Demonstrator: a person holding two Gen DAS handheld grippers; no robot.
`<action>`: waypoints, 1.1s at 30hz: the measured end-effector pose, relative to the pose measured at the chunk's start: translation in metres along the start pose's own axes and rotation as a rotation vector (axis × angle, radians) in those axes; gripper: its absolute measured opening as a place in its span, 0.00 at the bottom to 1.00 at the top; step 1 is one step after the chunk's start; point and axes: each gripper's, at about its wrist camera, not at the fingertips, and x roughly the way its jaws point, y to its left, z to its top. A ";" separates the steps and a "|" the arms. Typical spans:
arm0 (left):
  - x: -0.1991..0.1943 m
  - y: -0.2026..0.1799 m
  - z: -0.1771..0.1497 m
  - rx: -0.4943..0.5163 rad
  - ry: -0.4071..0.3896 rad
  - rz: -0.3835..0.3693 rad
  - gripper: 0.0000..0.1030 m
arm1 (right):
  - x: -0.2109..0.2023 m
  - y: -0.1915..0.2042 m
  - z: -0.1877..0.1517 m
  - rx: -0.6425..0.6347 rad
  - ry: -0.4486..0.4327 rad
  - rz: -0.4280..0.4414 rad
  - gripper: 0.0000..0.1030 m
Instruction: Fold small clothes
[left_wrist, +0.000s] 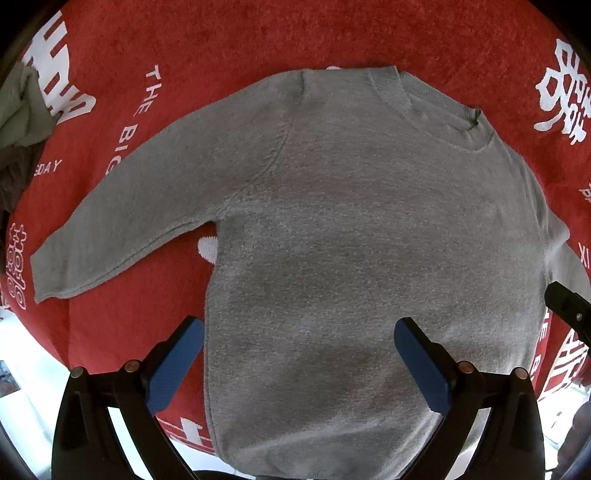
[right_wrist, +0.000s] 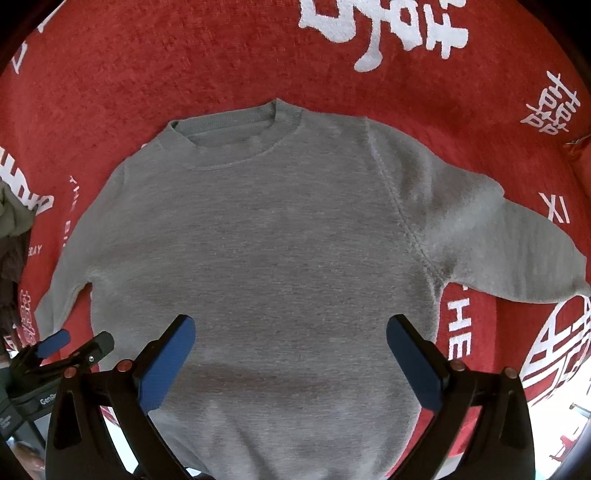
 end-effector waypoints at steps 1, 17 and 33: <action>0.000 0.001 0.000 -0.001 0.000 -0.002 1.00 | 0.000 0.000 0.000 0.000 0.000 -0.001 1.00; 0.003 0.008 0.002 -0.006 -0.005 -0.033 1.00 | 0.000 0.010 0.001 -0.020 -0.004 -0.011 1.00; 0.002 0.013 0.000 0.011 -0.013 -0.023 1.00 | 0.008 0.022 0.001 -0.018 -0.003 -0.003 1.00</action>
